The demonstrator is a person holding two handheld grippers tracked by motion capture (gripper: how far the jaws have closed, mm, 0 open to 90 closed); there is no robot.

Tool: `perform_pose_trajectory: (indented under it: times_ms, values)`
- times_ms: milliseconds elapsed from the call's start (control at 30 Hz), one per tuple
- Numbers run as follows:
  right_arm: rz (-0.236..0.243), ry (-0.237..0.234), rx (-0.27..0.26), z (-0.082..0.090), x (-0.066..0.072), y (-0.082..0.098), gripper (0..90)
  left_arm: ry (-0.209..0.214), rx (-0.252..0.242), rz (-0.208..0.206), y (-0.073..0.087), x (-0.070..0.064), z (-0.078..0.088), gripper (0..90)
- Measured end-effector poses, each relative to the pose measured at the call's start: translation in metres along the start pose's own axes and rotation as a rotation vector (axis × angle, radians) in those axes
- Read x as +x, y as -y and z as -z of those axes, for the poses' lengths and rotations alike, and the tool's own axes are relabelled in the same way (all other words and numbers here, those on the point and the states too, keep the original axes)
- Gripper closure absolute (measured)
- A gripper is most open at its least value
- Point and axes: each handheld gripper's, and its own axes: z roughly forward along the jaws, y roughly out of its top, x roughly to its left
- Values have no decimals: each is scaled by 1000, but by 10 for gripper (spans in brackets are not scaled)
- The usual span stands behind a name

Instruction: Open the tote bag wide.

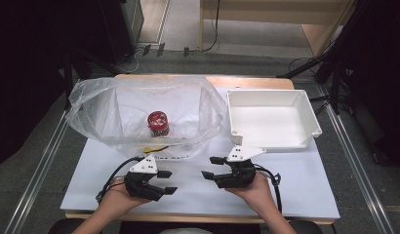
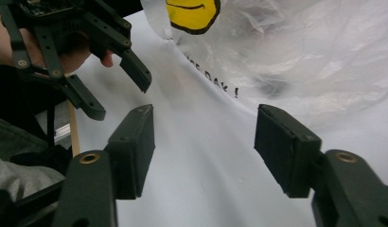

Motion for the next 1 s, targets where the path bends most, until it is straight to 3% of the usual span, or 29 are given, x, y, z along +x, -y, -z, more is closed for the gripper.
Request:
perform_pose_trajectory:
  times_ms: [133, 367, 433, 600, 1000]
  values:
    - [9, -2, -2, 1, -1, 0, 473, 12, 2, 18, -1, 2, 0, 416]
    - [30, 16, 8, -2, 0, -1, 493, -7, -9, 16, -2, 2, 1, 405]
    - [23, 57, 18, -3, 0, -1, 528, -13, -8, 13, -2, 3, 0, 396]
    - [21, 34, 50, -4, -1, -2, 526, -8, -5, 20, -1, 3, -1, 368]
    - [43, 41, 94, -8, 3, -2, 508, -13, -11, 25, 0, 4, 1, 367]
